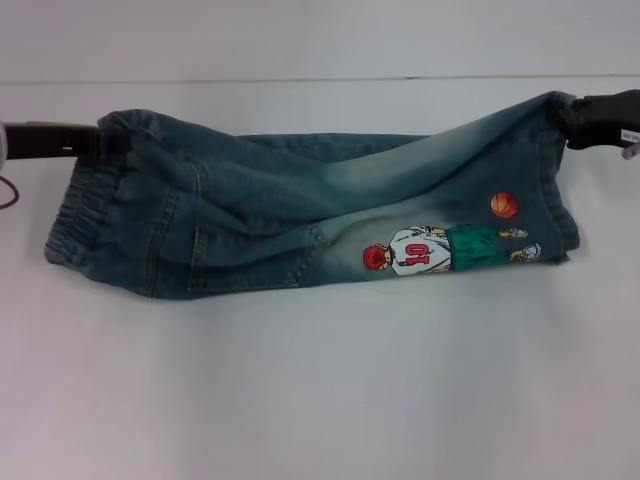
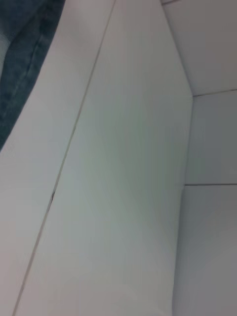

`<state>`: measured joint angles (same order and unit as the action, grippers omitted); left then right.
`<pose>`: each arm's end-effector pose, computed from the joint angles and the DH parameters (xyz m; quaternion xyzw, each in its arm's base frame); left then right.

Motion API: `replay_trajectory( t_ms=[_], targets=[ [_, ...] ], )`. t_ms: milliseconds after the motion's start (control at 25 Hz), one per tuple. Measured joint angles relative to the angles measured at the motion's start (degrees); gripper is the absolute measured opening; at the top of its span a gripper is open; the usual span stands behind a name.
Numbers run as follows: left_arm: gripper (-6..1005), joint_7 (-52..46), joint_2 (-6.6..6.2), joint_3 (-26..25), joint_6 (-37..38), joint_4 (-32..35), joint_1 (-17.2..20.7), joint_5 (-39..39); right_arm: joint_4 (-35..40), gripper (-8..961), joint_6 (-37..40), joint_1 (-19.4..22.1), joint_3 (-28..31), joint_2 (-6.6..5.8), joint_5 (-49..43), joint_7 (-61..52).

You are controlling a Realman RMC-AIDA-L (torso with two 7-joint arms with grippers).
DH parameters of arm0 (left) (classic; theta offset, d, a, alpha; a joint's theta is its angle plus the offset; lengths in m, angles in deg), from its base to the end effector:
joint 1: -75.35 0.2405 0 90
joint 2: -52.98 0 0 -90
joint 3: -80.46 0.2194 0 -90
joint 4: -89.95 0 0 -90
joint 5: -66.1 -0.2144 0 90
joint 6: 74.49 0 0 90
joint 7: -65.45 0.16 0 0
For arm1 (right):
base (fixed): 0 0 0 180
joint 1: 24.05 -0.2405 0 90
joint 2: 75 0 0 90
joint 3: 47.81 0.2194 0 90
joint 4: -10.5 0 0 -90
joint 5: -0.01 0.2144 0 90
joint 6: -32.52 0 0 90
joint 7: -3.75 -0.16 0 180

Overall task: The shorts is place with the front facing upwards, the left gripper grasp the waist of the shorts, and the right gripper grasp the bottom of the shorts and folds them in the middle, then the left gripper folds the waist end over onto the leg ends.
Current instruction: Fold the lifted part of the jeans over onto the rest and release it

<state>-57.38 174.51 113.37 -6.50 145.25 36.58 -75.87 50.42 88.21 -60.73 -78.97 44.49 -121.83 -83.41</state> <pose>-0.2455 0.4064 0.0653 -0.8274 -0.4461 -0.1061 0.3244 0.2712 0.4134 0.0507 -0.8542 0.3056 0.1439 0.3953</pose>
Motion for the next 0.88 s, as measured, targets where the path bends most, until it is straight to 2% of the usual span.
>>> replay_trajectory(
  t_ms=[400,880],
  targets=[
    [70,0.0,0.28,0.6,-5.6,-1.8,-0.1,1.4,-3.8,8,-8.7,-1.7,-0.4,0.00,0.4,1.0],
    [71,1.2,0.89,1.2,-7.9,-2.9,-0.1,1.5,-5.7,8,-11.7,-2.3,-1.4,0.08,1.5,2.7]
  ],
)
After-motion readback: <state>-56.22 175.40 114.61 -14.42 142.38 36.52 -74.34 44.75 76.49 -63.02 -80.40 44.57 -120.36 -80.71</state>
